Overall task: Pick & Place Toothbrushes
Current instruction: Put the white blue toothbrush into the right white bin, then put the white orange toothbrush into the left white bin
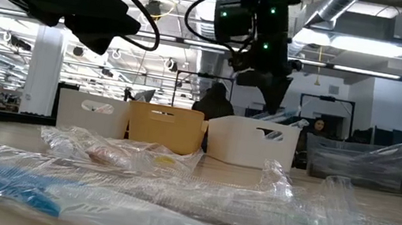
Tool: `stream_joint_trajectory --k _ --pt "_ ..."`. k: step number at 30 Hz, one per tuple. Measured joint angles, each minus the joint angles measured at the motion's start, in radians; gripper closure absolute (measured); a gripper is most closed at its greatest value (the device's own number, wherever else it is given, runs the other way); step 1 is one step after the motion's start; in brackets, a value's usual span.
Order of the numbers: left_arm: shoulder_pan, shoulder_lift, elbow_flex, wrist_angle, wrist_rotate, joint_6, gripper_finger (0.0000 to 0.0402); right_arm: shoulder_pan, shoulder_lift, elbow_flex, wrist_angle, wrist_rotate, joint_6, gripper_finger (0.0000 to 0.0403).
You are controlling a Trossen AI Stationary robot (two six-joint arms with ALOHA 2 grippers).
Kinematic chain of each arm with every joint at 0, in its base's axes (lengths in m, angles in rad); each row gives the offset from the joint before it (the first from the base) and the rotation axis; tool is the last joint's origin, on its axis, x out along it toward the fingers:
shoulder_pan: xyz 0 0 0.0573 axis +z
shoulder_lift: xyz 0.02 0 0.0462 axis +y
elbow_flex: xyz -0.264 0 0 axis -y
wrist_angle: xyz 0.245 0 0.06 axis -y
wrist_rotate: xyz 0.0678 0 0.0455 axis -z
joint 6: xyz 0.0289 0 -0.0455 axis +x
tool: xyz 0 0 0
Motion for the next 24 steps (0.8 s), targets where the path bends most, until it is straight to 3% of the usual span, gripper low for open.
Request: stream_joint_trajectory --k 8,18,24 --pt "0.0 0.0 0.0 -0.003 0.001 0.0 0.0279 -0.018 -0.002 0.001 -0.01 -0.047 -0.024 0.0379" --pt "0.0 0.0 0.0 -0.003 0.01 0.006 0.0279 0.001 -0.003 0.001 -0.034 -0.05 -0.06 0.0285" --pt "0.0 0.0 0.0 -0.003 0.01 0.009 0.0279 0.028 -0.047 0.029 -0.033 -0.047 -0.052 0.025"
